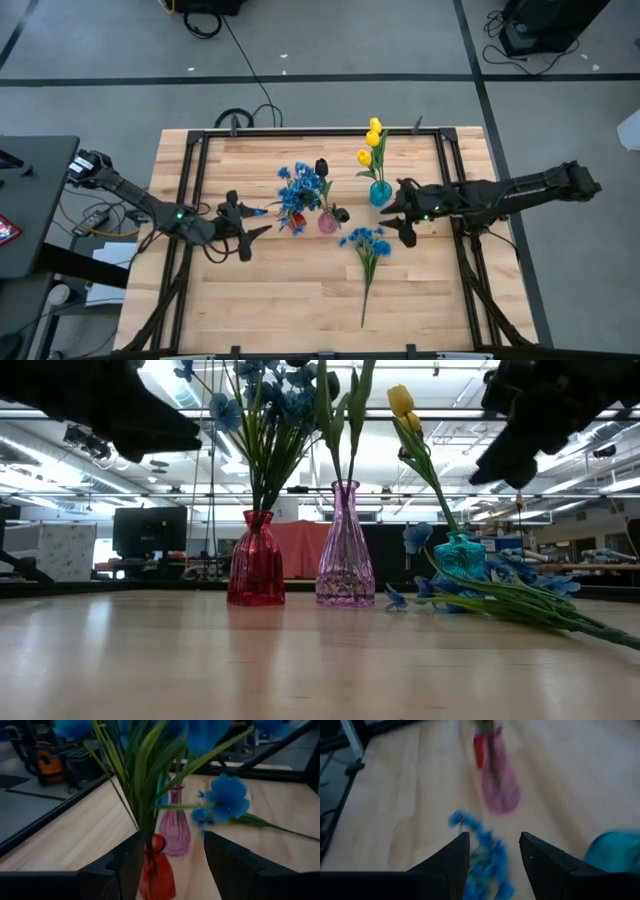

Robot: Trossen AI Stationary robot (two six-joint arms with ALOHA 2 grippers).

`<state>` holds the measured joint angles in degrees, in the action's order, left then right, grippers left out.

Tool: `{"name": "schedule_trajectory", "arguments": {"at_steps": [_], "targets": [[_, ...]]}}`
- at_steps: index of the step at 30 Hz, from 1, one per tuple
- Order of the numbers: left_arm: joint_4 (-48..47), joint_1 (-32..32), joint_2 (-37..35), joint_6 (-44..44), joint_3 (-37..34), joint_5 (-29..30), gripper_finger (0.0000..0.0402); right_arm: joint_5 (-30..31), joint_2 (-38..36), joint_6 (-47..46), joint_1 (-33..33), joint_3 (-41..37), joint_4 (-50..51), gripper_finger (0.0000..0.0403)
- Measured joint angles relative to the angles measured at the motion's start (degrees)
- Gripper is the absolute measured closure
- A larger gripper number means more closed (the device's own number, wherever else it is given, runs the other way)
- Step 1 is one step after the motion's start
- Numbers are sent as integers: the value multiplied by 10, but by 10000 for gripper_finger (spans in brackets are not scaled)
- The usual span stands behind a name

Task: Sort flowers into vase by color
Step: Put the blue flower into the red vase

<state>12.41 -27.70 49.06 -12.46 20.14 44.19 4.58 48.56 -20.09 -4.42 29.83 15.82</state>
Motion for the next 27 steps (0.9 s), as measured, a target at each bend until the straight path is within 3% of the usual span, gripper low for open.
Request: {"name": "schedule_trajectory", "arguments": {"at_steps": [6,15,20,27], "targets": [[-1,-1,0,-13,-2,-10,188,-16,79,-162,-51,35,81,229],[-2,-1,0,31,-2,-14,188,-12,242,-448,-170,117,118,239],[-3,-1,0,15,-2,-21,188,-20,342,-547,-210,194,184,239],[-39,-2,0,-13,-2,-84,188,2,476,-630,-253,304,197,239]]}}
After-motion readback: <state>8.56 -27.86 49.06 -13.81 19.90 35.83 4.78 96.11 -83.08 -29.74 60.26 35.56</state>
